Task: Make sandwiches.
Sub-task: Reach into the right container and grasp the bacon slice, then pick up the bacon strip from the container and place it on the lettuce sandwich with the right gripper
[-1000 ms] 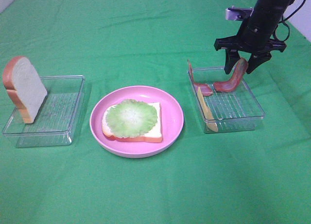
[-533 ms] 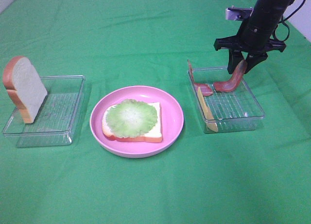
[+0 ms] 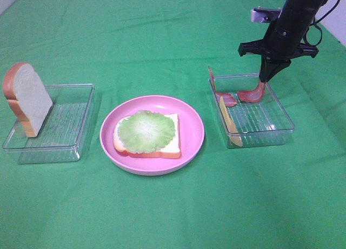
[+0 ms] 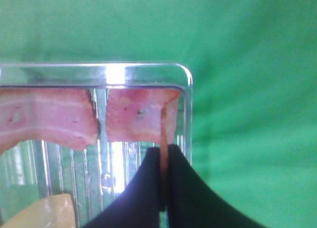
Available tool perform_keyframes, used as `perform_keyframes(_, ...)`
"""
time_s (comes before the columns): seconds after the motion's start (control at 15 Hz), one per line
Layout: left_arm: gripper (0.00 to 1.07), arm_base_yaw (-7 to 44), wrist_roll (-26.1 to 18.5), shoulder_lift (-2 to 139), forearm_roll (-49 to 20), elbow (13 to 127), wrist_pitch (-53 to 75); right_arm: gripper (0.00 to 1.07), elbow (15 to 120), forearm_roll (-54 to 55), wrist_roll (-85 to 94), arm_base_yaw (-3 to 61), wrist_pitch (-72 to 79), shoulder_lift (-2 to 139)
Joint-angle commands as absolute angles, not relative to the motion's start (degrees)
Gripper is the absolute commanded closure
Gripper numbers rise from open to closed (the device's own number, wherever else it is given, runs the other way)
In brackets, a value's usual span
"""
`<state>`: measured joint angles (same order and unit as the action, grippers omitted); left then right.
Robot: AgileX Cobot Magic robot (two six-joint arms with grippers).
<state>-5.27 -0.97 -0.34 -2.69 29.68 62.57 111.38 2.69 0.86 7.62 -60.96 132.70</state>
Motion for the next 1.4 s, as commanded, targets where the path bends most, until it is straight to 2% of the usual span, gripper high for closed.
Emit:
perform_keyframes(0.07, 0.08, -4.98, -0.86, -1.15, -2.81, 29.51, 61.76, 1.07, 111.55, 2.23, 1.26, 7.33, -61.13, 132.35)
perform_keyframes(0.4, 0.08, -4.98, -0.86, -1.15, -2.81, 29.51, 61.76, 1.07, 111.55, 5.1, 0.0, 7.45, -65.49, 123.42)
perform_keyframes(0.73, 0.08, -4.98, -0.92, -1.15, -2.81, 29.51, 61.76, 1.07, 111.55, 13.46, 1.15, 8.94, -67.61, 115.74)
perform_keyframes(0.93, 0.08, -4.98, -0.92, -1.15, -2.81, 29.51, 61.76, 1.07, 111.44, 15.93, 1.26, 15.41, -67.21, 112.24)
perform_keyframes(1.13, 0.08, -4.98, -0.92, -1.15, -2.81, 29.51, 61.76, 1.07, 111.44, 23.66, 3.09, 24.24, -63.37, 113.33)
perform_keyframes(1.4, 0.08, -4.98, -0.92, -1.15, -2.81, 29.51, 61.76, 1.07, 111.44, 31.28, 5.27, 29.45, -61.99, 118.37)
